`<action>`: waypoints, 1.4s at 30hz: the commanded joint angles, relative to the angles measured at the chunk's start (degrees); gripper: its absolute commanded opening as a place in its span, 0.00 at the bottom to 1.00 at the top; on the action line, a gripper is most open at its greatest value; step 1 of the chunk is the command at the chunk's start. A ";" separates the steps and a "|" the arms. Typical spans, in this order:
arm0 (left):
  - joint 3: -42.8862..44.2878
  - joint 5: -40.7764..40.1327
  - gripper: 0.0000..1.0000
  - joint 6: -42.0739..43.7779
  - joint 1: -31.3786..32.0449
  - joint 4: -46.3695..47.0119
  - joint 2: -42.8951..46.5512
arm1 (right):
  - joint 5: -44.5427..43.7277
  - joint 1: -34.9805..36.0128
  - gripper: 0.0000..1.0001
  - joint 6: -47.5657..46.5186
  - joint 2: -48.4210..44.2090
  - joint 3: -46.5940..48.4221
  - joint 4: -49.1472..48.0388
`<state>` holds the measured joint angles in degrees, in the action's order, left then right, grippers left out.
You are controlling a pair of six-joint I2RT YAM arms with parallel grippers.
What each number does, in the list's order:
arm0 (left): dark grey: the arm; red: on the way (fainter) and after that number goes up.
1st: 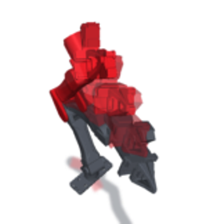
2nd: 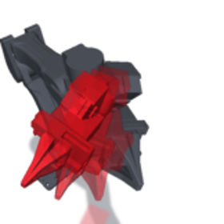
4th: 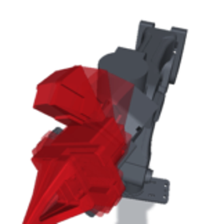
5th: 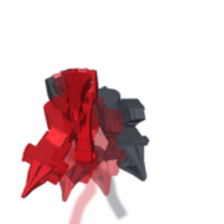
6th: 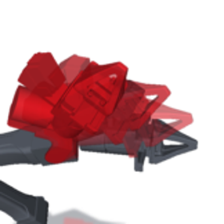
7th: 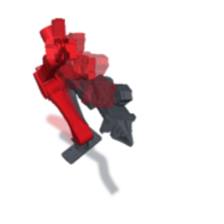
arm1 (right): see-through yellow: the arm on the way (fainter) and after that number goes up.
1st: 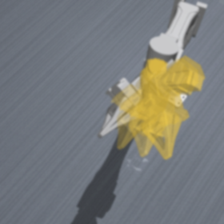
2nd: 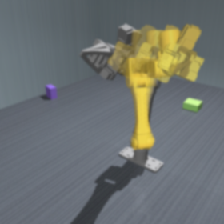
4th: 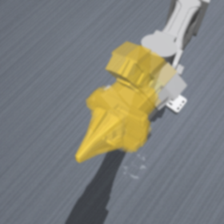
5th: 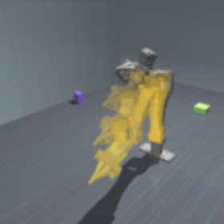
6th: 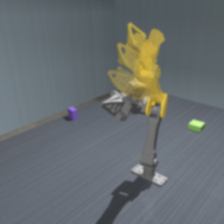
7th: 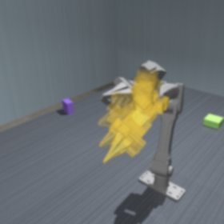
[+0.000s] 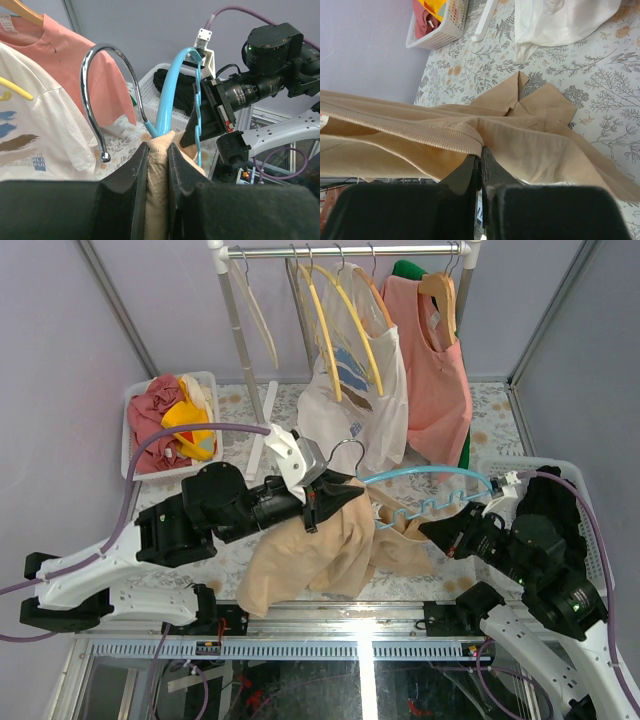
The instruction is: Place the t-shirt on the hanger
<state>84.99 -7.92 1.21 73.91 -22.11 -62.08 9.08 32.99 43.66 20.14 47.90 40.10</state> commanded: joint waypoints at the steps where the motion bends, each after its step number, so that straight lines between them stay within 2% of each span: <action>1: -3.44 -2.29 0.00 4.17 0.06 20.27 1.95 | 4.52 -0.03 0.00 -1.25 -0.36 2.35 0.73; 6: -9.52 -2.45 0.00 7.73 0.14 30.27 3.13 | 7.41 -0.03 0.00 -0.17 -1.56 2.82 0.14; 15: -15.07 -3.68 0.00 15.81 0.14 37.44 4.84 | 4.11 -0.03 0.00 1.15 -4.46 8.38 5.52; 21: -17.68 -3.94 0.00 16.79 0.10 37.69 9.54 | -3.16 -0.03 0.00 0.20 -5.12 11.21 11.15; 29: -18.29 -3.30 0.00 17.71 0.09 37.93 9.68 | 0.52 -0.02 0.00 1.98 -4.99 11.90 8.34; 35: -17.79 -3.81 0.00 18.78 0.13 34.88 9.23 | -0.85 0.03 0.00 -0.23 -2.37 17.59 10.92; 42: -19.63 -7.30 0.00 20.55 0.14 33.05 10.27 | 1.62 0.29 0.00 -0.95 1.51 22.22 10.04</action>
<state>65.82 -11.60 19.64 74.19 4.75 -53.71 8.67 32.71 44.38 18.98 67.20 51.55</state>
